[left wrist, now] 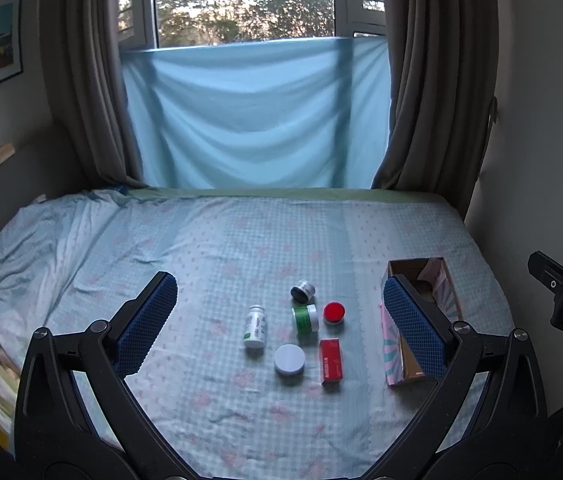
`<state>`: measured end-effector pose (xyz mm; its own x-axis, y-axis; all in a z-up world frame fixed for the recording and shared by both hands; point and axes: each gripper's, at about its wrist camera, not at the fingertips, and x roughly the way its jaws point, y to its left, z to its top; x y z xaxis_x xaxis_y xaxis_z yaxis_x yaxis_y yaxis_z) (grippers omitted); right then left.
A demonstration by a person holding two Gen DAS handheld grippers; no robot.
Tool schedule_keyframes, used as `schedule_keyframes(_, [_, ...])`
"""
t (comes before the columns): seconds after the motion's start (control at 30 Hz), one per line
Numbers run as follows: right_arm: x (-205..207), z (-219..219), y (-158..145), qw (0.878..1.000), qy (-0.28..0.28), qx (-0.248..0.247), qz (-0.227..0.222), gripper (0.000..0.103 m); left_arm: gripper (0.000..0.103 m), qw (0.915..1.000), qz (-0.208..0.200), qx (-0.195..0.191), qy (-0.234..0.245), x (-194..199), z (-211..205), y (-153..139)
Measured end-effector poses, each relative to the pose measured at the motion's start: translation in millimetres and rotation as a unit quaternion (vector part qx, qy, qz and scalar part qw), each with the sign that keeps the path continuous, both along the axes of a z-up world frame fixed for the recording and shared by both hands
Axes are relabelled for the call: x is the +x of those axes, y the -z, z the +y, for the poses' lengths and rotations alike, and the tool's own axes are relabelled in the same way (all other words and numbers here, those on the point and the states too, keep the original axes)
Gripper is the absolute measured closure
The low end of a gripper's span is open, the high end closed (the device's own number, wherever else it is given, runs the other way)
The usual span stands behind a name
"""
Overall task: Organize rigid objects
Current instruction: 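Grasp the green-and-white jar with the left tool while the right tool grips the cardboard box wall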
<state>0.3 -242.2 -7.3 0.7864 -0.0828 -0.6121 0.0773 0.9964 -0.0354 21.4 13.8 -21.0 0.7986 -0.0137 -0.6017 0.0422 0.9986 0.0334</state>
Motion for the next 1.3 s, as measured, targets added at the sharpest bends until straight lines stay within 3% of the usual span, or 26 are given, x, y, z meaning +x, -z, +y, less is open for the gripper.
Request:
schedule_keyframes(0.17, [17.8, -26.6, 30.3, 0.998, 0.020, 0.024, 0.055, 0.000, 0.001, 0.9987, 0.051, 0.003, 0.002, 28.2, -4.7, 31.9])
schedule_keyframes(0.37, [45.1, -73.6, 94.7, 0.985, 0.068, 0.059, 0.148, 0.000, 0.001, 0.9914, 0.131, 0.009, 0.005, 75.0, -10.2, 93.9])
schedule_keyframes(0.57, [74.8, -129.3, 180.9, 0.957, 0.122, 0.095, 0.244, 0.000, 0.001, 0.9792, 0.201, 0.027, -0.001, 125.8, -16.5, 174.0])
schedule_keyframes(0.8, [100.6, -179.4, 291.7, 0.917, 0.148, 0.118, 0.352, 0.001, 0.001, 0.9580, 0.285, 0.026, -0.009, 184.1, -15.1, 269.5])
schedule_keyframes(0.87, [102.5, -190.2, 315.5, 0.907, 0.144, 0.132, 0.374, 0.015, 0.001, 0.9519, 0.305, 0.030, -0.014, 197.6, -15.0, 292.3])
schedule_keyframes(1.03, [105.4, -205.4, 368.4, 0.886, 0.127, 0.160, 0.416, 0.033, 0.001, 0.9371, 0.348, 0.026, -0.018, 229.4, -18.3, 341.7])
schedule_keyframes(1.1, [107.3, -203.7, 382.8, 0.878, 0.116, 0.166, 0.434, 0.043, 0.001, 0.9321, 0.360, 0.035, -0.016, 241.7, -22.6, 359.8])
schedule_keyframes(1.23, [109.7, -204.2, 407.5, 0.865, 0.091, 0.190, 0.455, 0.074, 0.001, 0.9218, 0.385, 0.044, -0.018, 265.2, -29.1, 391.8])
schedule_keyframes(1.3, [111.9, -204.9, 414.8, 0.862, 0.087, 0.189, 0.462, 0.081, 0.001, 0.9179, 0.393, 0.048, -0.019, 277.0, -31.5, 405.0])
